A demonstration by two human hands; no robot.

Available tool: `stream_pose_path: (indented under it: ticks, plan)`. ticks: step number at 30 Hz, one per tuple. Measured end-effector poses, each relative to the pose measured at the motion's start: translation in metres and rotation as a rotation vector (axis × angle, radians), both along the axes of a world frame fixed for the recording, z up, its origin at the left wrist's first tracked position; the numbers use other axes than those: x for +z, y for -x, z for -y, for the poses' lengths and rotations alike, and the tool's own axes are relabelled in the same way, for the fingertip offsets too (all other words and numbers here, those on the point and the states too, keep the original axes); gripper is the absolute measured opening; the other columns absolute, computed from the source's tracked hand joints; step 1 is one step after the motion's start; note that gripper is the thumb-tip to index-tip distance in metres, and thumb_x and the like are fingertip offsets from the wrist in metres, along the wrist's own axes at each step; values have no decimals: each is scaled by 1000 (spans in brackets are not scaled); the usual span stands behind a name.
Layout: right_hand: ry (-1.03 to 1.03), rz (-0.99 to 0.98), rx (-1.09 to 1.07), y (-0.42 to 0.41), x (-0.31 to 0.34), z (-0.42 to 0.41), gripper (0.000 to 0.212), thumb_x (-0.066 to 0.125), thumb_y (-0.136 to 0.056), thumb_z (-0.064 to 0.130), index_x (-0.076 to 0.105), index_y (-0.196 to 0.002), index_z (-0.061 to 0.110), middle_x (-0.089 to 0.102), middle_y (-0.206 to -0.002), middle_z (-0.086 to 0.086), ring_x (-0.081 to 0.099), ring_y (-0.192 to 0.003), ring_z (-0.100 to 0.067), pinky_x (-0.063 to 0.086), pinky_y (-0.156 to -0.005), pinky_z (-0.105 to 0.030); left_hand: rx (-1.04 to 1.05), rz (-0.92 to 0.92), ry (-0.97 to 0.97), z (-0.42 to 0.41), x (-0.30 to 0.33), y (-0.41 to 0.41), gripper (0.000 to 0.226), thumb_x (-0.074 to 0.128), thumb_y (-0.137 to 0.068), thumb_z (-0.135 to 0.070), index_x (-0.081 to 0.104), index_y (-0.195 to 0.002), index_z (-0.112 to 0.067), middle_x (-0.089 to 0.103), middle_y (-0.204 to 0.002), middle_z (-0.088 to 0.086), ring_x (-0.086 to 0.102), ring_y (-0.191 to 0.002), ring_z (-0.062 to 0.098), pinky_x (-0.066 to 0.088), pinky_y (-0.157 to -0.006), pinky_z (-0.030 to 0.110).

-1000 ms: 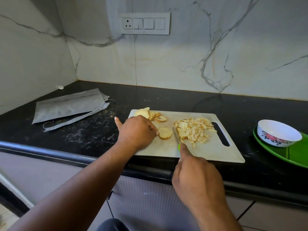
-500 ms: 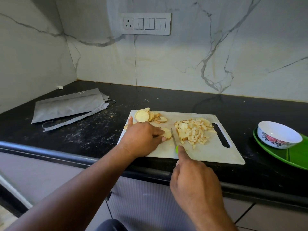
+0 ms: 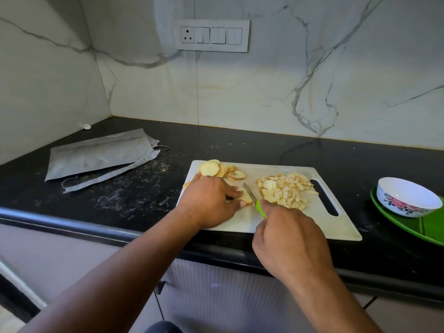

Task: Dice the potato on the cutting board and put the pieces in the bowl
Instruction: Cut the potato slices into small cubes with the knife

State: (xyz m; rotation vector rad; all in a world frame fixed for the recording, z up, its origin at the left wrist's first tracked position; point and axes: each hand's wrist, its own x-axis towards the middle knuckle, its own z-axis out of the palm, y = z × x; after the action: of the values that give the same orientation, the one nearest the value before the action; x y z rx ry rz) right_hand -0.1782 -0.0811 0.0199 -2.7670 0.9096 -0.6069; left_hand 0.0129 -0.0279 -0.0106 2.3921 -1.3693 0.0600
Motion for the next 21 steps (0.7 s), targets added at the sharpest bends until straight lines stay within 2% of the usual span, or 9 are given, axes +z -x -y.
stream_pose_path:
  ticks: [4, 8, 9, 10, 12, 13, 15, 18, 21]
  plan:
    - [-3, -120, 22, 25, 15, -16, 52, 43, -96, 41, 37, -147, 33, 59, -97, 10, 51, -77, -8, 43, -64, -19, 10, 39, -33, 4, -2, -1, 48, 52, -94, -70, 67, -132, -46, 67, -133, -22, 52, -133, 8, 16, -128, 48]
    - [-70, -232, 12, 51, 38, -28, 49, 45, -95, 42, 35, -143, 36, 60, -110, 10, 60, -100, -10, 48, -82, -24, 9, 21, -8, 3, -3, -3, 46, 55, -95, -68, 67, -133, -45, 65, -136, -23, 51, -135, 6, 9, -130, 51]
    - [-60, -231, 7, 52, 40, -29, 48, 44, -95, 43, 36, -142, 36, 60, -110, 11, 61, -100, -10, 48, -81, -24, 1, 12, 9, 2, -4, -3, 45, 56, -94, -67, 68, -131, -44, 65, -136, -24, 51, -134, 5, 9, -130, 51]
    - [-31, -206, 2, 50, 41, -30, 47, 43, -95, 43, 36, -142, 36, 59, -102, 10, 59, -92, -11, 47, -76, -23, -4, -11, 39, 2, -6, -3, 43, 59, -92, -67, 70, -128, -44, 66, -133, -25, 53, -131, 4, 13, -129, 50]
    - [38, -115, -23, 39, 36, -29, 48, 40, -96, 42, 37, -143, 34, 53, -88, 6, 50, -76, -12, 42, -65, -23, 6, -88, 142, 1, -11, -5, 40, 65, -84, -69, 76, -113, -45, 70, -120, -29, 59, -122, 1, 34, -123, 43]
    - [59, -81, -38, 30, 31, -27, 49, 41, -96, 40, 38, -144, 33, 55, -88, 6, 48, -73, -12, 40, -62, -23, 21, -127, 188, 0, -13, -6, 38, 67, -79, -70, 78, -106, -45, 71, -114, -31, 60, -119, 1, 43, -115, 38]
    - [64, -50, -50, 12, 20, -20, 49, 44, -95, 35, 41, -144, 30, 62, -95, 6, 52, -73, -12, 43, -61, -23, 27, -160, 221, -1, -14, -6, 30, 72, -77, -67, 79, -98, -46, 71, -106, -35, 62, -113, -2, 48, -110, 35]
    - [32, -54, -33, -3, 8, -19, 50, 45, -94, 32, 42, -144, 29, 65, -97, 5, 62, -82, -13, 48, -64, -25, 18, -137, 222, -2, -10, -3, 15, 74, -86, -58, 79, -97, -48, 70, -104, -38, 63, -109, -6, 33, -122, 46]
    - [-12, -112, -23, 8, 1, -24, 58, 45, -95, 36, 30, -150, 30, 63, -99, 7, 62, -87, -12, 50, -70, -26, 55, -126, 189, -1, -8, -3, 15, 72, -88, -58, 78, -99, -50, 72, -106, -36, 62, -112, -5, 15, -128, 51]
